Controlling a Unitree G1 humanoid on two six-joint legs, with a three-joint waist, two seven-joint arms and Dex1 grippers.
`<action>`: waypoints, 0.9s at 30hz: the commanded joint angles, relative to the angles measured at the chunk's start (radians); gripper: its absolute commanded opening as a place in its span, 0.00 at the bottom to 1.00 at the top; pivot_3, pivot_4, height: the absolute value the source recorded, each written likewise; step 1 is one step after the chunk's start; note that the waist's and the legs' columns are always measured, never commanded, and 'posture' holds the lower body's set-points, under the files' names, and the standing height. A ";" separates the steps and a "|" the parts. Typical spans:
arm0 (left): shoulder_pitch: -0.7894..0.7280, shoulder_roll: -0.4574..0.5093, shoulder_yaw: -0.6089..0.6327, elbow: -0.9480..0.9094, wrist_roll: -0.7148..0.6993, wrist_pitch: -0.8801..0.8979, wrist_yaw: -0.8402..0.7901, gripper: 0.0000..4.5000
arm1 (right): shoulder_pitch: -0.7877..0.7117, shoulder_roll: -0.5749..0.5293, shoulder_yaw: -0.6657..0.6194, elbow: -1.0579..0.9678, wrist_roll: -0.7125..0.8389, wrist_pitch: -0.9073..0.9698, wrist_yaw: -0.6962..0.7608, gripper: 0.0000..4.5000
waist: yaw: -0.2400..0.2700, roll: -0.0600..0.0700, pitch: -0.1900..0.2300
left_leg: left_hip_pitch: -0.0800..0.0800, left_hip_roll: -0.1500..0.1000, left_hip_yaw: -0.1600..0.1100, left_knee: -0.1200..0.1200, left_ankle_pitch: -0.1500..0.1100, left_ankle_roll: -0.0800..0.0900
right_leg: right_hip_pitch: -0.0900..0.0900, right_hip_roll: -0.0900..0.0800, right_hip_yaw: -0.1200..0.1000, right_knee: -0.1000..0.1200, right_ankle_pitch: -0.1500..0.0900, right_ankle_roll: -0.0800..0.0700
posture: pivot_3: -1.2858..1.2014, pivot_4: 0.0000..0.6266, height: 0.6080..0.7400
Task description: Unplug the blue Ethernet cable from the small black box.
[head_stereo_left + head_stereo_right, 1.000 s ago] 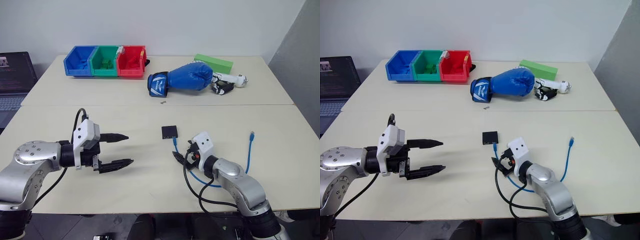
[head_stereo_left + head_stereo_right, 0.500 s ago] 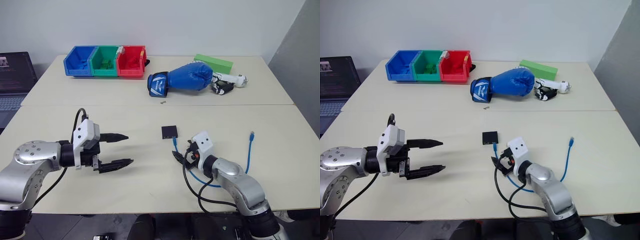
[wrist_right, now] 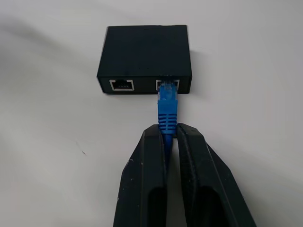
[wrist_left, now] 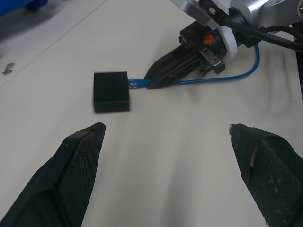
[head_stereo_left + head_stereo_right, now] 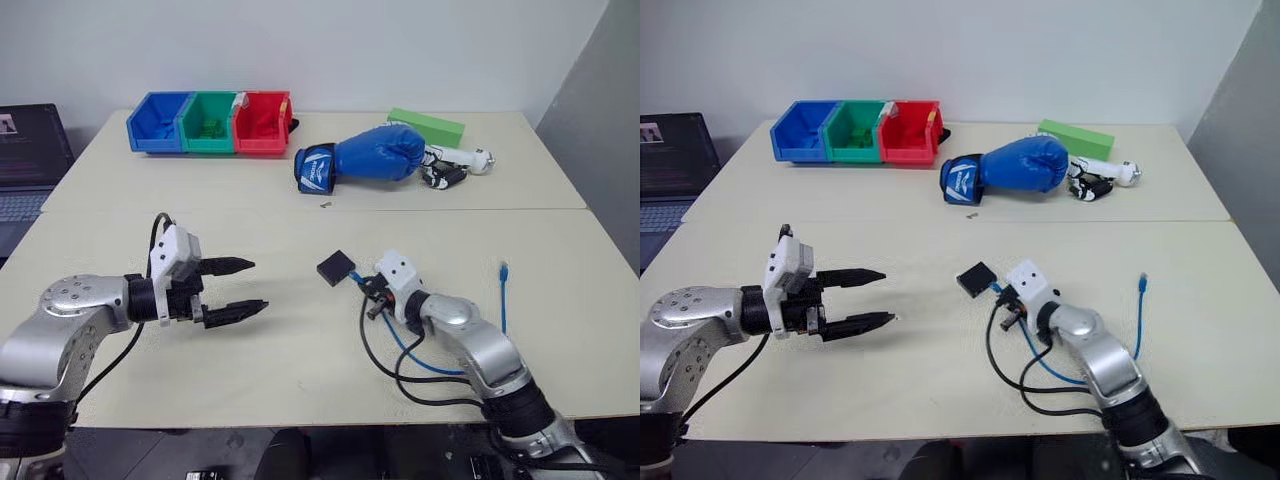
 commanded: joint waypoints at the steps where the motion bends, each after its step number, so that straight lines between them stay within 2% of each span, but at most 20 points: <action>1: -0.018 0.002 0.046 0.021 -0.102 0.121 -0.009 1.00 | -0.061 -0.106 -0.006 -0.023 -0.003 -0.229 0.186 0.02 | -0.002 0.000 0.001 | 0.000 0.000 0.000 0.000 0.000 0.000 | 0.000 0.000 0.000 0.000 0.000 0.000 | 0.52 0.24 1.00; 4: -0.019 -0.015 0.056 -0.002 -0.226 0.257 -0.017 1.00 | -0.112 -0.159 0.001 -0.019 0.009 -0.415 0.329 0.02 | -0.013 0.000 0.001 | 0.000 0.000 0.000 0.000 0.000 0.000 | -0.001 0.000 0.000 0.000 0.000 0.000 | 0.52 0.24 1.00; 9: -0.031 -0.075 0.060 -0.040 -0.363 0.399 0.049 1.00 | -0.199 -0.211 0.043 0.034 -0.058 -0.720 0.477 0.01 | -0.017 0.000 0.001 | 0.000 0.002 0.000 0.000 0.000 0.000 | 0.000 0.001 0.000 0.000 0.000 0.000 | 0.52 0.24 1.00; 11: -0.047 -0.101 0.066 -0.048 -0.417 0.449 0.083 1.00 | -0.222 -0.222 0.055 0.047 -0.064 -0.787 0.520 0.01 | -0.016 0.000 0.001 | 0.000 0.002 0.000 0.000 0.000 0.000 | 0.000 0.000 0.000 0.000 0.000 0.000 | 0.52 0.24 1.00; 16: -0.072 -0.136 0.076 -0.064 -0.511 0.528 0.149 1.00 | -0.270 -0.218 0.062 0.068 -0.057 -0.852 0.579 0.01 | -0.010 -0.001 0.001 | 0.000 0.001 -0.001 0.002 0.000 0.000 | 0.001 -0.001 0.000 0.000 0.000 0.000 | 0.52 0.24 1.00; 27: -0.044 -0.157 0.055 -0.092 -0.529 0.542 0.166 1.00 | -0.315 -0.200 0.043 0.054 -0.023 -0.796 0.618 0.01 | -0.007 -0.001 0.001 | 0.000 0.002 -0.001 0.001 0.001 -0.001 | 0.000 -0.003 0.000 0.000 0.000 0.000 | 0.52 0.24 1.00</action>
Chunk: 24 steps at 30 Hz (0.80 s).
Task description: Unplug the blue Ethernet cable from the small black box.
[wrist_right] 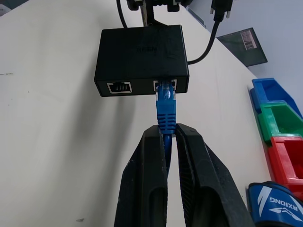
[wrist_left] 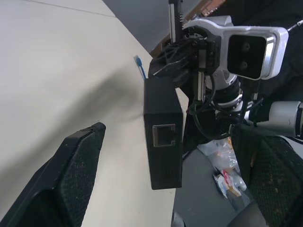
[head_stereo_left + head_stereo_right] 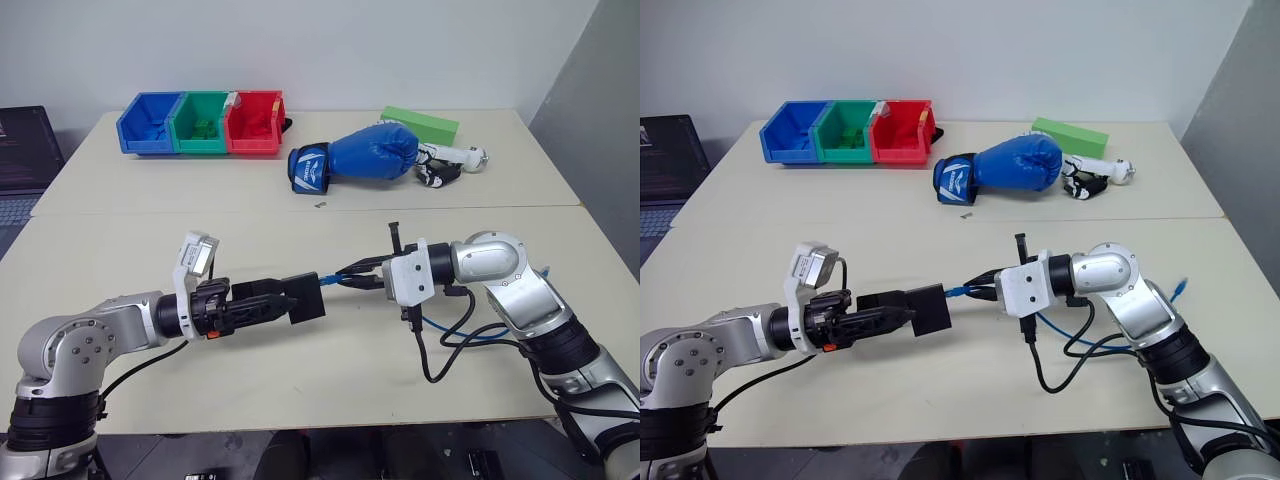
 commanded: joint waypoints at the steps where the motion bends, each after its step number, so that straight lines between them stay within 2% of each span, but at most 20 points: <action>1: -0.003 -0.021 0.006 -0.020 -0.026 -0.009 0.007 1.00 | -0.020 0.005 -0.031 -0.043 0.027 0.017 0.008 0.01 | 0.001 0.000 0.000 | 0.000 0.000 0.000 0.000 0.000 0.000 | 0.000 0.000 0.000 0.000 0.000 0.000 | 0.52 0.24 1.00; 4: -0.010 -0.035 -0.004 -0.015 -0.021 -0.011 0.003 0.90 | -0.017 0.007 -0.034 -0.057 0.031 0.031 0.008 0.01 | 0.001 0.000 0.000 | 0.000 0.000 0.000 0.000 0.000 0.000 | 0.000 0.000 0.000 0.000 0.000 0.000 | 0.52 0.24 1.00; 8: -0.013 -0.047 -0.031 -0.011 -0.006 -0.013 -0.003 0.69 | -0.017 0.007 -0.037 -0.069 0.030 0.038 0.005 0.01 | 0.001 0.000 0.000 | 0.000 0.000 0.000 0.000 0.000 0.000 | 0.000 0.000 0.000 0.000 0.000 0.000 | 0.52 0.24 1.00; 10: -0.018 -0.054 -0.047 -0.004 0.006 -0.018 -0.002 0.62 | -0.018 0.009 -0.037 -0.073 0.026 0.040 0.003 0.01 | 0.001 0.000 0.000 | 0.000 0.000 0.000 0.000 0.000 0.000 | 0.000 0.000 0.000 0.000 0.000 0.000 | 0.52 0.24 1.00; 19: -0.042 -0.071 -0.063 0.036 0.034 -0.030 0.011 0.20 | -0.012 0.006 -0.028 -0.092 0.001 0.019 0.000 0.01 | 0.002 0.000 0.000 | 0.000 0.000 0.000 0.000 0.000 0.000 | 0.000 0.000 0.000 0.000 0.000 0.000 | 0.52 0.24 1.00; 24: -0.042 -0.059 -0.062 0.043 0.044 -0.030 0.001 0.17 | 0.000 -0.013 -0.017 -0.109 -0.008 -0.027 0.026 0.01 | 0.003 0.000 0.000 | 0.000 0.000 0.000 0.000 0.000 0.000 | 0.000 0.000 0.000 0.000 0.000 0.000 | 0.52 0.24 1.00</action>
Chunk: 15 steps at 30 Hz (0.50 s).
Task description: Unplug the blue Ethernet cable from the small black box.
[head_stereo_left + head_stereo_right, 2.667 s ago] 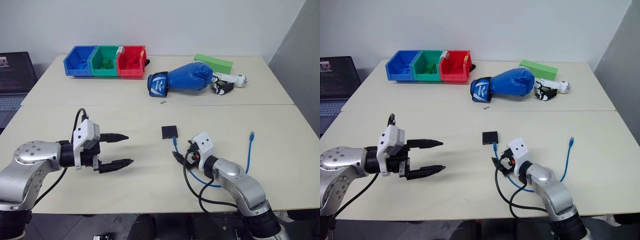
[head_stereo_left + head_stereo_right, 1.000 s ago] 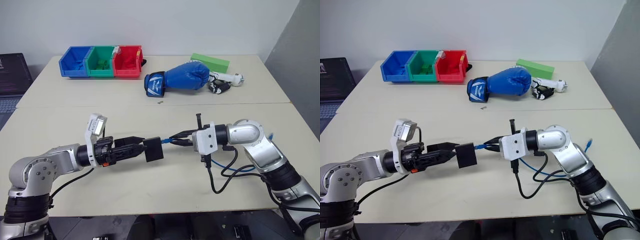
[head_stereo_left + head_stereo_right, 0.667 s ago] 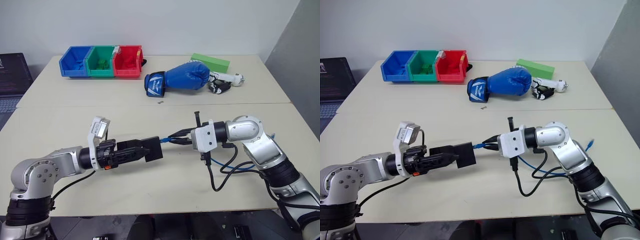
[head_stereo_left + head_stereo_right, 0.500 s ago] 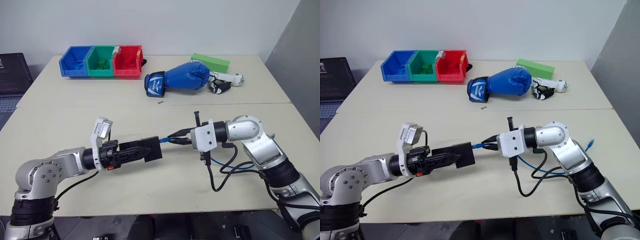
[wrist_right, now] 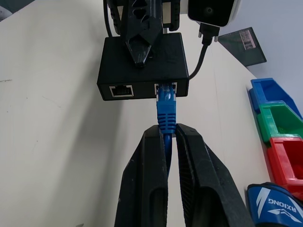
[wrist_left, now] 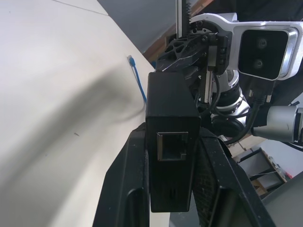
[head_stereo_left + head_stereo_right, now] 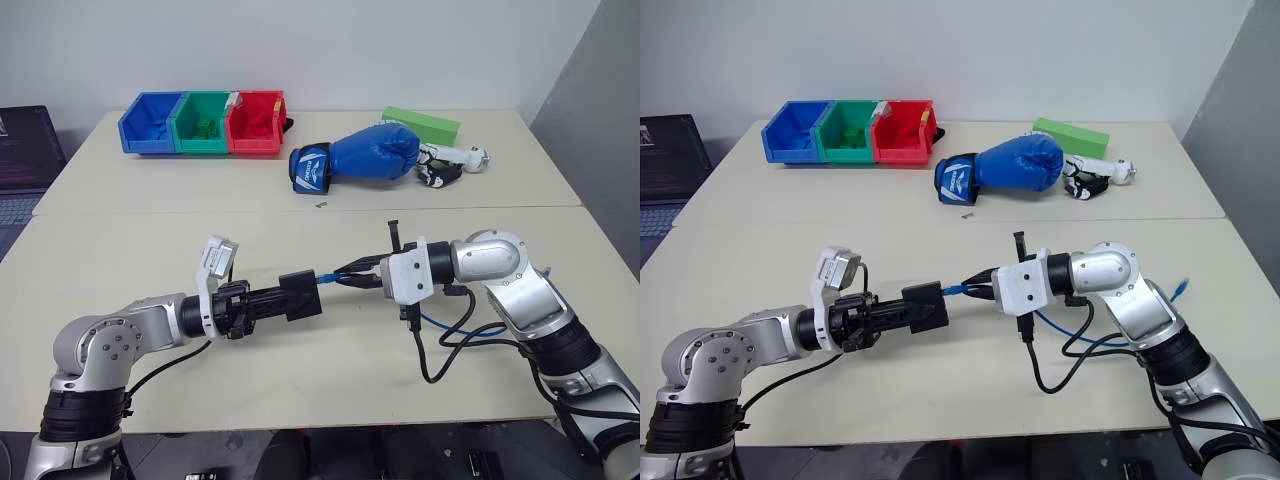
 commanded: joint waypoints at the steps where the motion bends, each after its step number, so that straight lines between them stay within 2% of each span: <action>1: -0.009 0.015 0.007 0.003 0.012 -0.012 -0.008 0.17 | -0.001 -0.021 -0.007 -0.065 0.008 -0.050 0.034 0.17 | 0.000 0.000 0.000 | 0.000 0.000 0.000 0.000 0.000 0.000 | 0.000 0.000 0.000 0.000 0.000 0.000 | 0.52 0.24 1.00; 6: -0.014 0.041 -0.020 -0.006 0.057 -0.038 -0.056 0.17 | 0.014 -0.066 -0.025 -0.122 0.081 0.037 0.095 0.41 | 0.001 0.000 0.000 | 0.000 0.000 0.000 0.000 0.000 0.000 | 0.000 0.000 0.000 0.000 0.000 0.000 | 0.52 0.24 1.00; 9: -0.021 0.065 -0.051 -0.016 0.104 -0.090 -0.115 0.17 | 0.021 -0.089 -0.083 -0.199 0.264 0.308 0.098 0.56 | 0.004 0.000 0.000 | 0.000 0.000 0.000 0.000 0.000 0.000 | 0.000 0.000 0.000 0.000 0.000 0.000 | 0.52 0.24 1.00; 12: -0.035 0.085 -0.082 -0.021 0.142 -0.132 -0.167 0.17 | 0.016 -0.091 -0.157 -0.238 0.498 0.638 0.040 0.69 | 0.008 0.000 0.000 | -0.001 0.000 -0.001 0.000 0.000 0.000 | 0.000 -0.001 0.001 -0.001 0.000 0.000 | 0.52 0.24 1.00; 15: -0.044 0.097 -0.102 -0.026 0.170 -0.173 -0.213 0.17 | 0.015 -0.059 -0.208 -0.224 0.646 0.857 -0.032 0.70 | 0.009 0.000 0.000 | 0.000 0.000 -0.001 0.000 0.000 0.000 | 0.000 -0.001 0.001 -0.001 0.000 0.000 | 0.52 0.24 1.00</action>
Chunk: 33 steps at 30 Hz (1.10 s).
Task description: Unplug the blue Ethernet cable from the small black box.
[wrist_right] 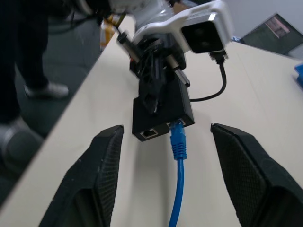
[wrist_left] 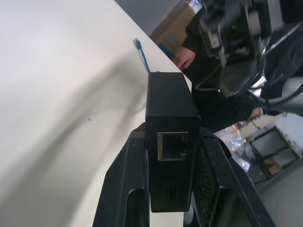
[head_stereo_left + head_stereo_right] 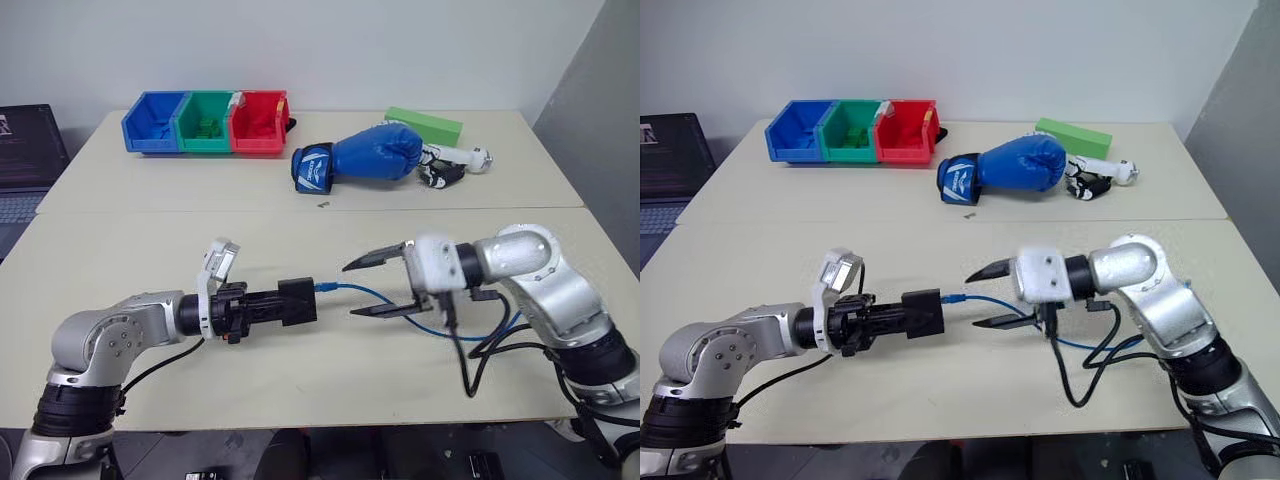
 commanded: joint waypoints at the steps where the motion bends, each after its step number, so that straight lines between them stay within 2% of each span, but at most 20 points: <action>1: -0.022 0.017 -0.009 -0.030 0.017 -0.050 -0.062 0.17 | -0.006 0.032 -0.066 -0.003 0.173 0.237 -0.081 0.70 | 0.000 0.000 0.000 | 0.000 0.000 0.000 0.000 0.000 0.000 | 0.000 0.000 0.000 0.000 0.000 0.000 | 0.52 0.24 1.00; 5: -0.041 0.021 -0.020 -0.030 0.031 -0.068 -0.094 0.17 | 0.015 0.114 -0.101 0.032 0.270 0.375 -0.181 0.70 | 0.001 0.000 0.000 | 0.000 0.000 0.000 -0.001 0.000 0.000 | 0.000 0.000 0.000 0.000 0.000 0.000 | 0.52 0.24 1.00; 9: -0.057 0.016 -0.021 -0.028 0.030 -0.065 -0.101 0.17 | 0.011 0.171 -0.109 0.081 0.293 0.430 -0.224 0.70 | 0.000 0.000 0.000 | -0.001 -0.001 0.002 -0.001 0.000 0.000 | -0.001 0.002 -0.001 0.000 0.000 0.000 | 0.52 0.24 1.00; 33: -0.032 0.012 -0.012 -0.027 0.049 -0.089 -0.118 0.17 | 0.029 0.270 -0.081 0.089 0.309 0.537 -0.305 0.70 | 0.002 0.000 0.000 | -0.001 -0.001 0.002 -0.001 0.000 0.001 | -0.002 0.003 -0.001 0.000 0.000 0.000 | 0.52 0.24 1.00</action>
